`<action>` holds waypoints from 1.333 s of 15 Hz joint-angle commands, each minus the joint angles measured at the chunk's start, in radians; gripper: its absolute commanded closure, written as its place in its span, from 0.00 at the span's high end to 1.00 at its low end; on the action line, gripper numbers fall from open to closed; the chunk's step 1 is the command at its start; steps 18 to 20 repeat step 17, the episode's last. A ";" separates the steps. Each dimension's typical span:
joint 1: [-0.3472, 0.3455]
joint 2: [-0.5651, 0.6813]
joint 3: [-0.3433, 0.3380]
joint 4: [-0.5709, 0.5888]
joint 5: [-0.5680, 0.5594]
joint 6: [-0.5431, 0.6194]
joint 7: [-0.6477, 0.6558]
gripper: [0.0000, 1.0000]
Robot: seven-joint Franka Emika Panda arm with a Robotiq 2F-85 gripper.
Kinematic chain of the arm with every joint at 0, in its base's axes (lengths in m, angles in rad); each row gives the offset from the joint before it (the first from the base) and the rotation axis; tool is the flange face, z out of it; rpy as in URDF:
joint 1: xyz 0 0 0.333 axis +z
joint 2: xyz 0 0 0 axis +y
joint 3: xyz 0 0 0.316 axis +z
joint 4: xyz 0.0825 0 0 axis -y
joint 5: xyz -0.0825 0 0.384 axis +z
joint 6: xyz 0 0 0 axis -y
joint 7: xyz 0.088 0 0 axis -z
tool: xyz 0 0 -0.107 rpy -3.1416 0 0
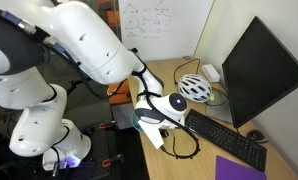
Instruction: Move the bowl to the right
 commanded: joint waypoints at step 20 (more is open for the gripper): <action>0.027 -0.194 -0.053 0.078 0.012 -0.350 -0.050 1.00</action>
